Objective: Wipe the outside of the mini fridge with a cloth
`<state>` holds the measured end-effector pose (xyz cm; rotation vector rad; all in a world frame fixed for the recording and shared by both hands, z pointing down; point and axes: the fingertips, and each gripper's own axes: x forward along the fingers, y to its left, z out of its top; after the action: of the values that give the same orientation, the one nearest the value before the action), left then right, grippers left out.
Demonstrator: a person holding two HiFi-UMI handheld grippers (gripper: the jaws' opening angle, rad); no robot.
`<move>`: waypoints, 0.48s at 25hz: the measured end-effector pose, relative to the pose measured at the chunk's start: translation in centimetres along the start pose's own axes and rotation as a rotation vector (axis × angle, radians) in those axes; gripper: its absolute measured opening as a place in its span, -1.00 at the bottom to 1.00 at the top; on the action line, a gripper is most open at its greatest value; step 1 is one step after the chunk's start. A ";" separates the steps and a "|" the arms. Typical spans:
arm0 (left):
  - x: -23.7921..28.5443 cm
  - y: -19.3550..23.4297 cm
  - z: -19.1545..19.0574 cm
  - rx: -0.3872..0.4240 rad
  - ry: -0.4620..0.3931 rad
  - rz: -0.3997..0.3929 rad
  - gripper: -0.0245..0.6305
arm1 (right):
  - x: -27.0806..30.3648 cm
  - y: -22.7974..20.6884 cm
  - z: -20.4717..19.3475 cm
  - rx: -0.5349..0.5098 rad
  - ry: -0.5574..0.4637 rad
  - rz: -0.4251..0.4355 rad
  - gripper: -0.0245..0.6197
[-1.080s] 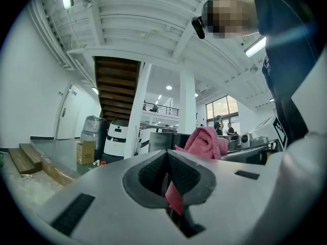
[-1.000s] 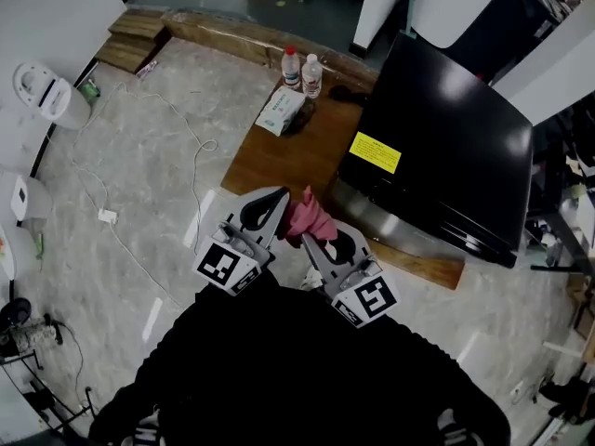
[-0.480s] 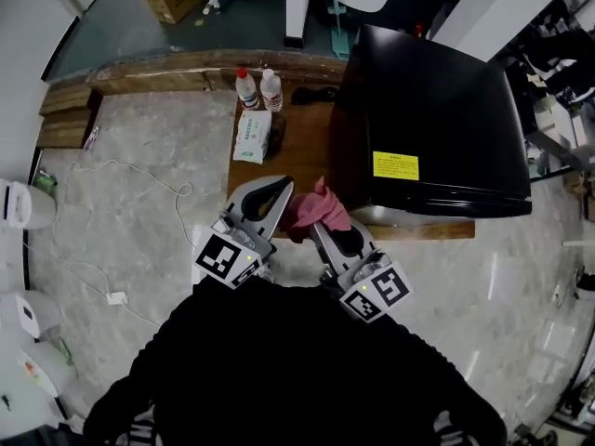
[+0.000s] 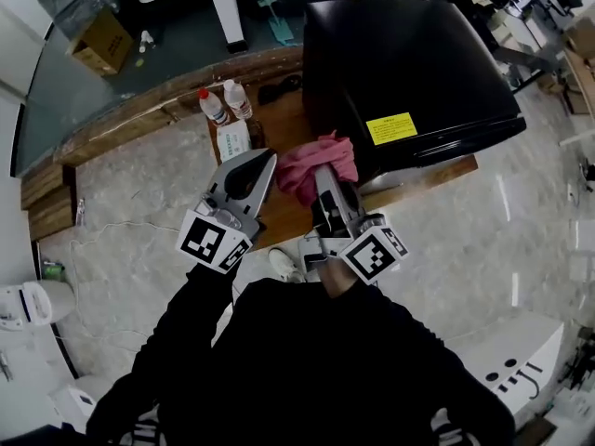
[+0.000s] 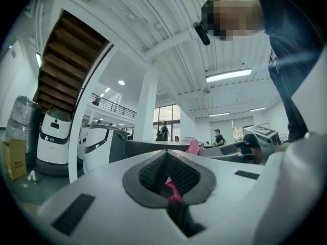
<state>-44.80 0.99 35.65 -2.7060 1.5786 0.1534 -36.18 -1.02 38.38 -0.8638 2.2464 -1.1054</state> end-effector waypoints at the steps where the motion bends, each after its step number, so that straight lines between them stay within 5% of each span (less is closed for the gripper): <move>1: 0.3 0.2 0.2 0.003 -0.002 -0.016 -0.91 | 0.3 -0.2 0.4 0.030 -0.032 -0.008 -0.65; 8: 2.0 0.3 0.8 0.018 -0.001 -0.092 -0.91 | 1.1 -3.1 2.3 0.203 -0.193 -0.079 -0.65; 12: 3.1 -0.1 0.2 0.018 0.027 -0.130 -0.91 | 0.8 -5.4 2.2 0.395 -0.287 -0.127 -0.65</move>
<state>-43.21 -1.70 35.19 -2.7969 1.3966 0.1017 -33.53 -5.26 41.50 -0.9350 1.6851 -1.3297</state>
